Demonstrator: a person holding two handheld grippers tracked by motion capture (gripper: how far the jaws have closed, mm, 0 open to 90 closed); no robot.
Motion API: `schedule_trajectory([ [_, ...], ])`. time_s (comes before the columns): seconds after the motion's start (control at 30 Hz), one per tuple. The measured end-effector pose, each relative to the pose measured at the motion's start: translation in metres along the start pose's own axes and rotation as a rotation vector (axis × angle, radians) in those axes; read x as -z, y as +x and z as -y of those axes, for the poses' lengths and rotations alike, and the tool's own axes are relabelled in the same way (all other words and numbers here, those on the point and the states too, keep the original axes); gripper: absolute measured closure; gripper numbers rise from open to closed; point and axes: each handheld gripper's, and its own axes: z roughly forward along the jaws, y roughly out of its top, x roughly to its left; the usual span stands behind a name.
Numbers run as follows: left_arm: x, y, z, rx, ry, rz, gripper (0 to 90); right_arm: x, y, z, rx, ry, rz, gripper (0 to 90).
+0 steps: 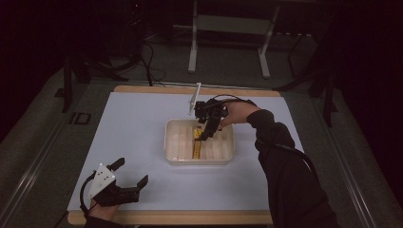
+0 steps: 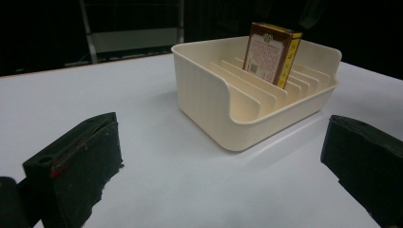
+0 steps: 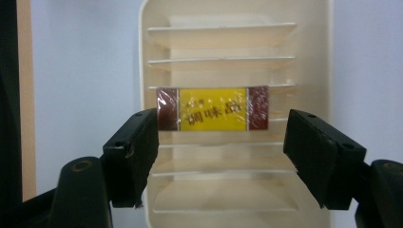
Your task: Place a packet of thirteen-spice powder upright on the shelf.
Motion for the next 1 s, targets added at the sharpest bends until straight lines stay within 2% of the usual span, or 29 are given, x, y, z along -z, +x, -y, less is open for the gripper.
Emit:
schedule_trajectory([
  [0.3,-0.001,0.000,0.000,0.001,0.004,0.001,0.0,0.013,0.004,0.009,-0.008,-0.017,0.021,26.6],
  [0.37,-0.001,0.000,0.000,0.000,0.004,0.001,0.0,0.016,0.004,0.013,-0.010,-0.034,0.012,26.4],
  [0.53,-0.002,0.000,0.000,0.000,0.006,0.002,0.0,0.020,0.006,0.021,-0.032,-0.033,0.036,19.7],
  [0.63,-0.002,0.000,0.000,0.002,0.008,0.002,0.0,0.022,0.006,0.027,-0.070,-0.025,0.035,10.6],
  [0.73,-0.002,0.000,0.000,0.004,0.007,0.003,0.0,0.023,0.004,0.033,-0.137,-0.028,0.062,10.6],
  [0.8,-0.001,0.000,0.000,0.003,0.006,0.002,0.0,0.025,0.001,0.038,-0.175,-0.041,0.056,10.5],
  [0.87,-0.001,0.000,0.000,0.006,0.006,0.001,0.0,0.026,0.000,0.043,-0.211,-0.051,0.073,10.5],
  [1.0,-0.002,0.000,0.000,0.005,0.007,0.002,0.0,0.027,-0.002,0.056,-0.250,-0.089,0.101,10.6],
])
